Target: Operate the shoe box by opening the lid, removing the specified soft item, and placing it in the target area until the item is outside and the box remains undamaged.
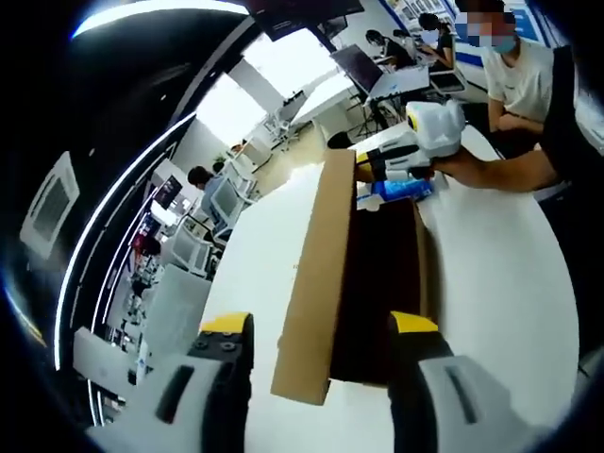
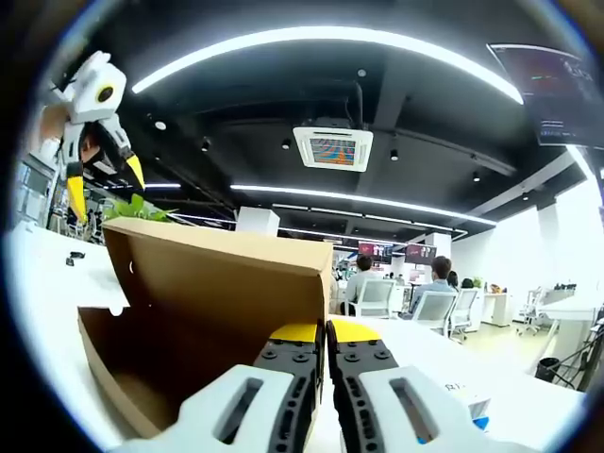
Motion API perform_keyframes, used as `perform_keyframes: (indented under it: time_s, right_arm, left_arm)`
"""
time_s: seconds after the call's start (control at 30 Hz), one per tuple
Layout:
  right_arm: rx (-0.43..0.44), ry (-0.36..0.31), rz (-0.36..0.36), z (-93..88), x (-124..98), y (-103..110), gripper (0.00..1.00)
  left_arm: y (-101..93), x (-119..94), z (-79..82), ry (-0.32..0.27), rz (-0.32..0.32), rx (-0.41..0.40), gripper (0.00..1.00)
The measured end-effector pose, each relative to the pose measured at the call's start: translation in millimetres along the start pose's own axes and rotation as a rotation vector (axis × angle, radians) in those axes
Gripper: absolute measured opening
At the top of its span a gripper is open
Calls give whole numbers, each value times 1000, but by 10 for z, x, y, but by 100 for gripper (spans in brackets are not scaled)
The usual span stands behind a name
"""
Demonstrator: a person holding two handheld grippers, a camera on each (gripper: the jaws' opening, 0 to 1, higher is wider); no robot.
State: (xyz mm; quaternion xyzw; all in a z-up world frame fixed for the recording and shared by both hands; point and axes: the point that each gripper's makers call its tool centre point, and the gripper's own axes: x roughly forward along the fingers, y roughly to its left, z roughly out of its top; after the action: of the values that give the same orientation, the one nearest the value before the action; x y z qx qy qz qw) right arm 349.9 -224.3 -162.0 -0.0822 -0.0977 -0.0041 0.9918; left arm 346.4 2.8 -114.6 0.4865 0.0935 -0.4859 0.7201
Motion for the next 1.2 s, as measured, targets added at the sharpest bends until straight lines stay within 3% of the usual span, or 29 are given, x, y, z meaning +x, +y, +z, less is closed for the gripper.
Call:
perform_keyframes:
  time_s: [0.1, 0.27, 0.43, 0.6, 0.87, 1.2]
  right_arm:
    - [-1, 1, 2, -7, 5, -4, 1]
    - [-1, 0, 4, -11, 4, 0, 1]
    - [3, 1, 6, -11, 0, 4, 1]
    - [8, 1, 12, -12, -2, 9, 1]
    - [9, 3, 18, -25, 4, 18, 1]
    - [19, 8, 26, -37, -7, 43, 1]
  left_arm:
    - [-25, 132, -76, 48, -30, 5, 57]
    - [-6, 226, -83, 55, -50, -3, 58]
    - [50, 292, -77, 44, -66, -5, 51]
    - [75, 378, -164, 76, -80, 0, 45]
    - [1, 407, -188, 68, -122, 18, 34]
    - [-24, 417, -219, 91, -108, 22, 33]
